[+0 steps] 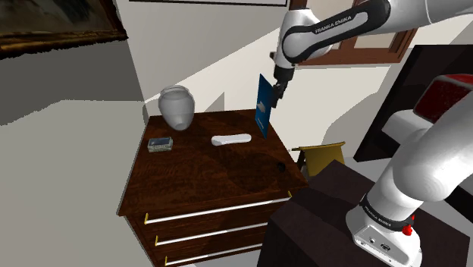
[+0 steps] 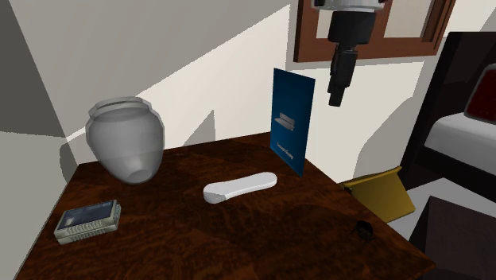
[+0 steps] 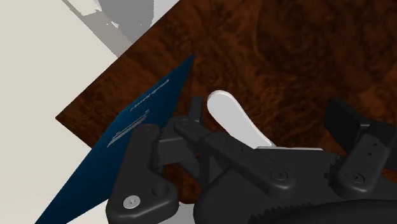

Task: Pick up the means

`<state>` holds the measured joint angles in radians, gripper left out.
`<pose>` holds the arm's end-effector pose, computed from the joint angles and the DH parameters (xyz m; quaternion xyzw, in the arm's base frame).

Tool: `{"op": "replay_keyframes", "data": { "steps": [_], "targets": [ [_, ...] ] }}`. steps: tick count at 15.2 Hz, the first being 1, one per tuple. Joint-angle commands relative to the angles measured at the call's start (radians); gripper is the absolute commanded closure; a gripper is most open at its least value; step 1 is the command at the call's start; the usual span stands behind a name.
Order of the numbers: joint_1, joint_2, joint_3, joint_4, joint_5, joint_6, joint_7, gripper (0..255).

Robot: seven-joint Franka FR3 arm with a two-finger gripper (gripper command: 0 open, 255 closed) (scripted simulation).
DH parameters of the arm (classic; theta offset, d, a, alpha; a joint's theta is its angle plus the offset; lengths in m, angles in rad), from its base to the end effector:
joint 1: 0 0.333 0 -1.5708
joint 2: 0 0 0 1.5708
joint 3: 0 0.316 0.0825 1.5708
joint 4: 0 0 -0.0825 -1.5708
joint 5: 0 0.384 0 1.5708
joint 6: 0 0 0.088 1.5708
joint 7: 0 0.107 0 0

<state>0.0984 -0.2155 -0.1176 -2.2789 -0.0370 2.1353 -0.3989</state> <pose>0.4859 -0.0125 0.4493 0.9794 0.1986 0.0339 0.0106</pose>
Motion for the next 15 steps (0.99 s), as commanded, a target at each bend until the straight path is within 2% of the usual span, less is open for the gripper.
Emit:
{"op": "replay_keyframes", "data": {
  "steps": [1, 8, 15],
  "targets": [
    [0.011, 0.086, -0.006, 0.043, 0.015, 0.038, -0.061, 0],
    [0.028, 0.353, 0.006, 0.193, 0.068, 0.129, -0.252, 0],
    [0.028, 0.613, 0.052, 0.387, 0.092, 0.169, -0.411, 0]
  ]
}}
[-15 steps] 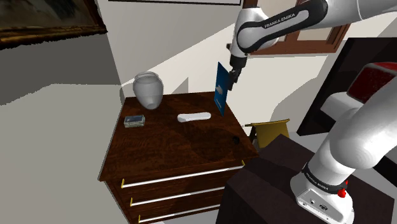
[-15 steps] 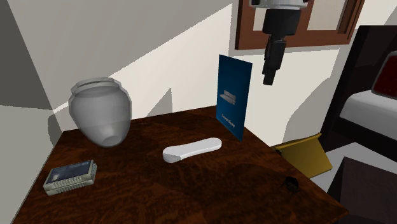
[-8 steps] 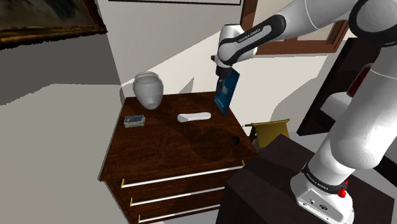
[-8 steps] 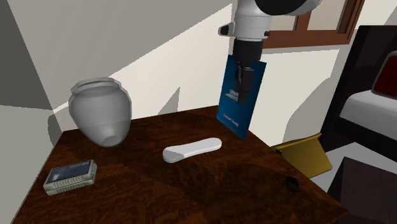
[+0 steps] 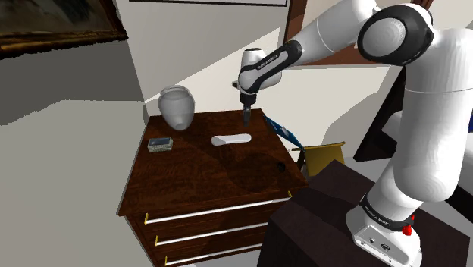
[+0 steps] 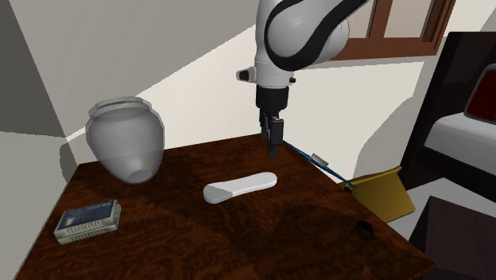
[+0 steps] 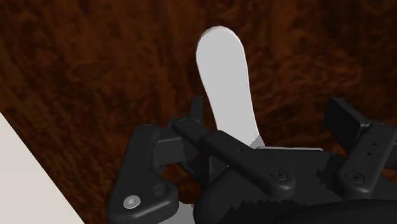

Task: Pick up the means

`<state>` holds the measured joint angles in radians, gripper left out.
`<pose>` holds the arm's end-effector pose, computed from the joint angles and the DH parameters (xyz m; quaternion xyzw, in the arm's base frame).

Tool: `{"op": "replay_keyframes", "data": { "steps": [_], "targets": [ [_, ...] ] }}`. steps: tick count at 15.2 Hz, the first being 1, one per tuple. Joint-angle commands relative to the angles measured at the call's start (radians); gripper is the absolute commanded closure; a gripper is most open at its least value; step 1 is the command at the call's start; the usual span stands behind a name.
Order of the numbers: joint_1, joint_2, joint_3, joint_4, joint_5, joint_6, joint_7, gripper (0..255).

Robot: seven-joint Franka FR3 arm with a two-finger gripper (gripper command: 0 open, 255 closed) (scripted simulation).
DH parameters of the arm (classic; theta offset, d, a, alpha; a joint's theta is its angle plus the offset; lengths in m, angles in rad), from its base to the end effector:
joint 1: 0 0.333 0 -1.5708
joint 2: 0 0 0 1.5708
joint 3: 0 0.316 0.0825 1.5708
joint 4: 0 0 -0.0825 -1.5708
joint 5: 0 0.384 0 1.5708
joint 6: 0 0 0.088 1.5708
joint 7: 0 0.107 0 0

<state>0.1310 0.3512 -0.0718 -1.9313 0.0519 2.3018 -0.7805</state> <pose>0.6196 0.0399 0.3082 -0.9190 -0.3940 -0.0121 0.0031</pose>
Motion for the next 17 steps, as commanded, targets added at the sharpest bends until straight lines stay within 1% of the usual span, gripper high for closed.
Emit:
{"op": "replay_keyframes", "data": {
  "steps": [1, 7, 15, 17],
  "targets": [
    [-0.004, 0.083, 0.014, 0.071, 0.003, 0.005, -0.049, 0],
    [0.002, 0.303, 0.059, 0.276, -0.014, -0.001, -0.153, 0],
    [0.002, 0.381, 0.061, 0.29, -0.013, 0.062, -0.158, 0],
    [0.002, 0.381, 0.062, 0.29, -0.013, 0.062, -0.158, 0]
  ]
}}
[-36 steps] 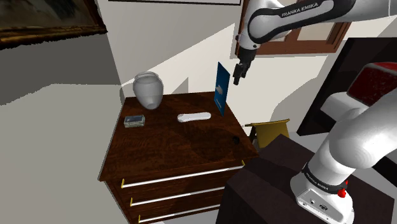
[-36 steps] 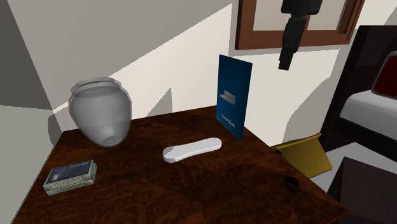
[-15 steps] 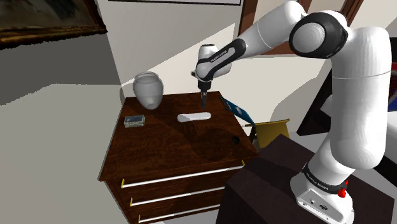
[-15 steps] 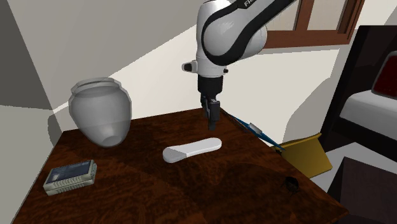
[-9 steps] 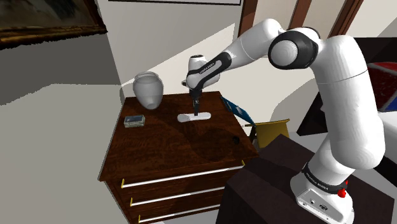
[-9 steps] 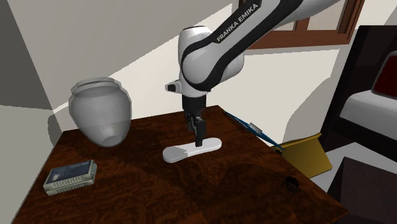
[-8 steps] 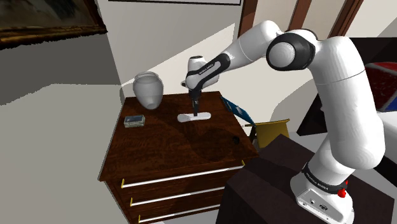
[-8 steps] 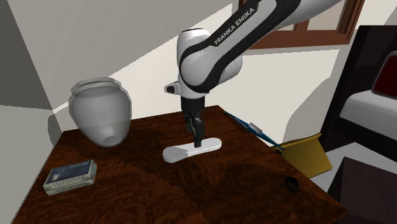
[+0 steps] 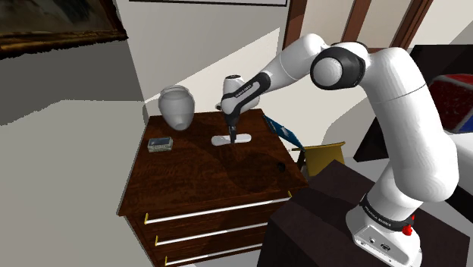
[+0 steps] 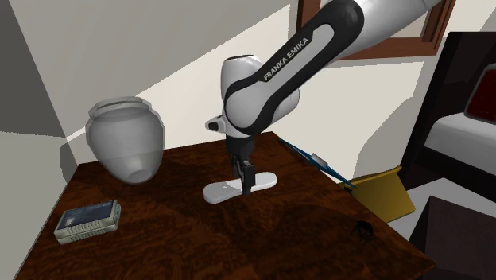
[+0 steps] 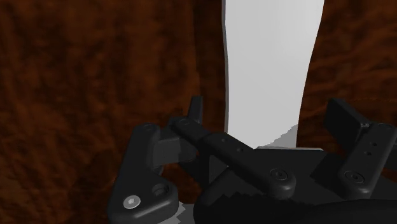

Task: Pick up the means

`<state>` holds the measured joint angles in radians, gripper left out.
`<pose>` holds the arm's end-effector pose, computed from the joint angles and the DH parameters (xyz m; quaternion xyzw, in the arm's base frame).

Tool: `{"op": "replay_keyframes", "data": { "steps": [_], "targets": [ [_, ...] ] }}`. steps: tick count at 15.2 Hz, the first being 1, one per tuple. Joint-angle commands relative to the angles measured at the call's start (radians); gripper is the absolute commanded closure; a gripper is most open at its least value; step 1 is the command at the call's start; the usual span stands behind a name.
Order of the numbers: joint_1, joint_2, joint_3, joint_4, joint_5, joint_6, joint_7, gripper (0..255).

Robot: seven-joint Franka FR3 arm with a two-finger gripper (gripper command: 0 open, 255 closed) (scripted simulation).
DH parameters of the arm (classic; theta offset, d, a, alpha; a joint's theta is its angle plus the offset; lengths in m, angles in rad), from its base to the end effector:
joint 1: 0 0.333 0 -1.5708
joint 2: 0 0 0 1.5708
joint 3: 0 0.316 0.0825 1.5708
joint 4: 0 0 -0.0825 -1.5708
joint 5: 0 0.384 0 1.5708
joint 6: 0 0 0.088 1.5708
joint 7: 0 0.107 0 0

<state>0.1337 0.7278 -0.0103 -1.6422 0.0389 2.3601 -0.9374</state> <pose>0.6803 0.0857 0.1885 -0.8688 -0.4949 0.0005 0.0113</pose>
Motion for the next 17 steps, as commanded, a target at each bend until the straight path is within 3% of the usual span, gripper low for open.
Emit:
{"op": "replay_keyframes", "data": {
  "steps": [1, 10, 17],
  "targets": [
    [-0.001, 0.001, 0.0, -0.002, 0.0, 0.004, -0.001, 255],
    [-0.001, 0.004, 0.0, 0.001, 0.0, 0.004, -0.001, 255],
    [0.0, -0.061, -0.001, -0.006, -0.002, -0.055, 0.001, 255]
  ]
}}
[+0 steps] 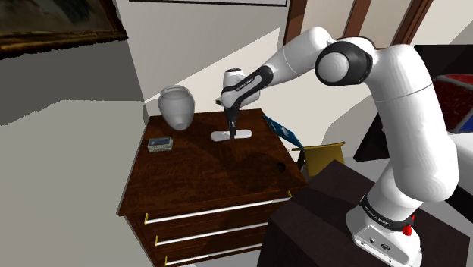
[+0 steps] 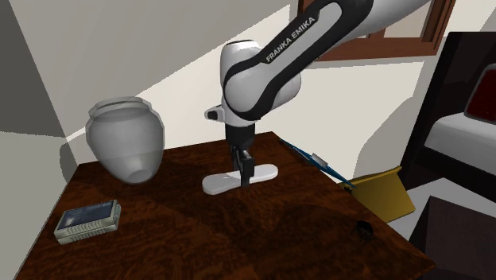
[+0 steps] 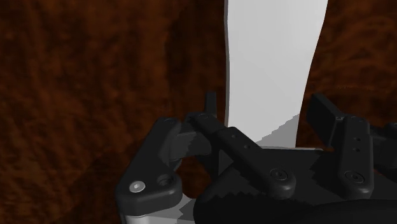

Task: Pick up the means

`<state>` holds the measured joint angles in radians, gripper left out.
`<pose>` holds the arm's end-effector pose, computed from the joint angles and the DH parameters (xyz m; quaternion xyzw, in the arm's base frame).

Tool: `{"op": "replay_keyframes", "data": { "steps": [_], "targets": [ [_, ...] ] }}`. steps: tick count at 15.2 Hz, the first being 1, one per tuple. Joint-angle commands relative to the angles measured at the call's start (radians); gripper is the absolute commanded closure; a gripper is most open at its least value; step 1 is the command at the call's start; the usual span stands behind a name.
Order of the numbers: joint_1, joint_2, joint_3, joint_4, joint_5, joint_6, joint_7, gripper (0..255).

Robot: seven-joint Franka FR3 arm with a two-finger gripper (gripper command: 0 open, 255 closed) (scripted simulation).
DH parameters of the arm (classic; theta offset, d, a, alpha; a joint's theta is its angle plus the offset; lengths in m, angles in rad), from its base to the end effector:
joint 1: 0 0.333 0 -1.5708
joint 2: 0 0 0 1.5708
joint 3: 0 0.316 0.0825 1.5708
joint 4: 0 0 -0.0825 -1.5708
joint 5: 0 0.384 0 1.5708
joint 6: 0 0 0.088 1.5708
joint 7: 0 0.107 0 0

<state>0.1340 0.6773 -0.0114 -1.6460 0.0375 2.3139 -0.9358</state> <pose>0.6807 0.0855 0.2175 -0.8689 -0.4948 0.0002 0.0112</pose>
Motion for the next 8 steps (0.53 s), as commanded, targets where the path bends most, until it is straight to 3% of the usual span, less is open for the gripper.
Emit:
{"op": "replay_keyframes", "data": {
  "steps": [1, 8],
  "targets": [
    [0.0, -0.019, 0.0, -0.002, 0.0, -0.018, 0.0, 255],
    [0.0, -0.077, -0.002, 0.005, -0.002, -0.082, 0.002, 255]
  ]
}}
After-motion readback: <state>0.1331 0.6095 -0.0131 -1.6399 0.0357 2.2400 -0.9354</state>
